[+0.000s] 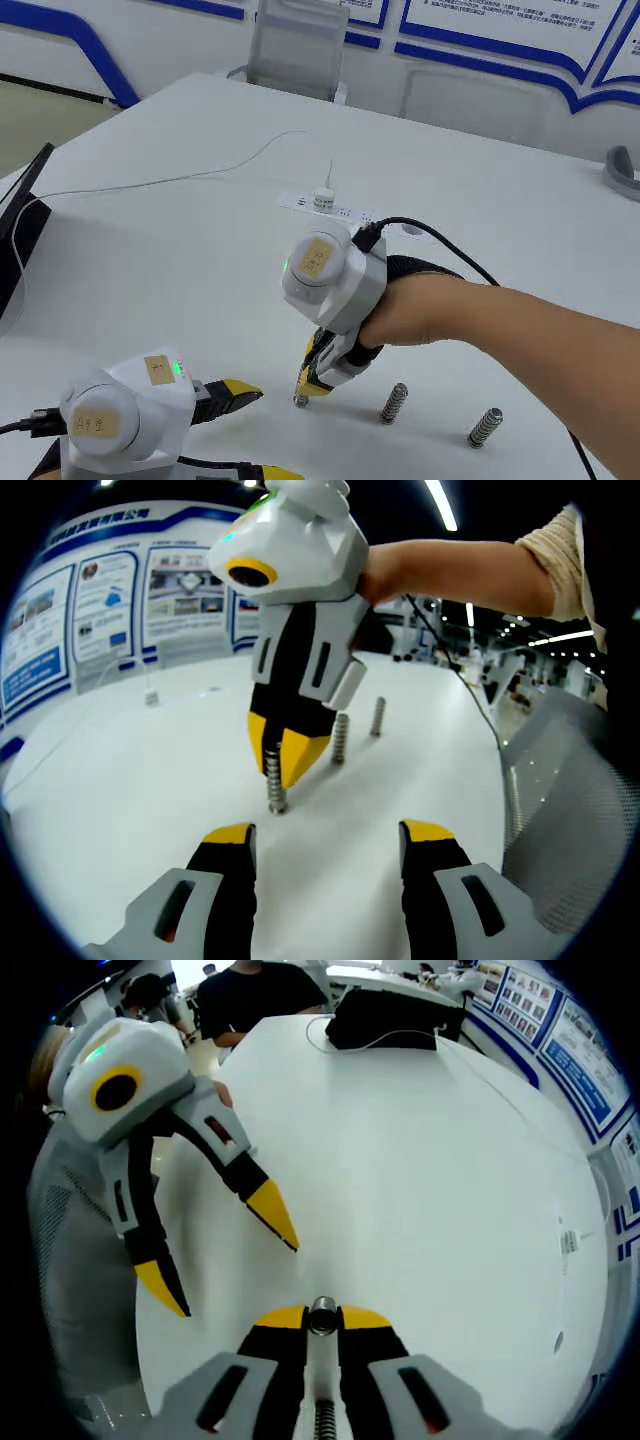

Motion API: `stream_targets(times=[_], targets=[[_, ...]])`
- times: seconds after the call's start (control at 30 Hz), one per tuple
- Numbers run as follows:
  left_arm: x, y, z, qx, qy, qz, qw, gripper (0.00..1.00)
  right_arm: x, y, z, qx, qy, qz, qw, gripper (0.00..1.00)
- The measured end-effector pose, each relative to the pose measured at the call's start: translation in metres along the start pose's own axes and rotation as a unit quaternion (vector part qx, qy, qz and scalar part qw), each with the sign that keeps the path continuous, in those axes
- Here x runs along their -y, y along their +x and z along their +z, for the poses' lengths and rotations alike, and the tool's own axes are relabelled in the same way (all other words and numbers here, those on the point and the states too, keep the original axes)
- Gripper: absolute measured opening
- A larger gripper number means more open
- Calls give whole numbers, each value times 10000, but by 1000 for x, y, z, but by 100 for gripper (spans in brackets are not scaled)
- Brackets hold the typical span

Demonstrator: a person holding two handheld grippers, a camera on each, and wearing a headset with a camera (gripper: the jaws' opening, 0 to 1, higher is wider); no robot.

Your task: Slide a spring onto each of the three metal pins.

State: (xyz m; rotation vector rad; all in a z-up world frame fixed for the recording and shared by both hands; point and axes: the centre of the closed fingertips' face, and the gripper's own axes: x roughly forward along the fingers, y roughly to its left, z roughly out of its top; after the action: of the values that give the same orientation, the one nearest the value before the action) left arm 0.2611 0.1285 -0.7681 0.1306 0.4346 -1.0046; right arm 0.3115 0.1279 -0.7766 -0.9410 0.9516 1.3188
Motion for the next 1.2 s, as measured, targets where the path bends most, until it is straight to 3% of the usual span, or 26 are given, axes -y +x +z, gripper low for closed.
stream_targets(times=[0.67, 1.2], targets=[[-1, 1, 0, 2, -18, 7, 10000, 59, 1, 10, -5, -24, 29, -44, 10000, 13], [-2, 3, 1, -18, 1, 0, 10000, 59, -1, 8, -11, 82, 130, -56, 9999, 19]])
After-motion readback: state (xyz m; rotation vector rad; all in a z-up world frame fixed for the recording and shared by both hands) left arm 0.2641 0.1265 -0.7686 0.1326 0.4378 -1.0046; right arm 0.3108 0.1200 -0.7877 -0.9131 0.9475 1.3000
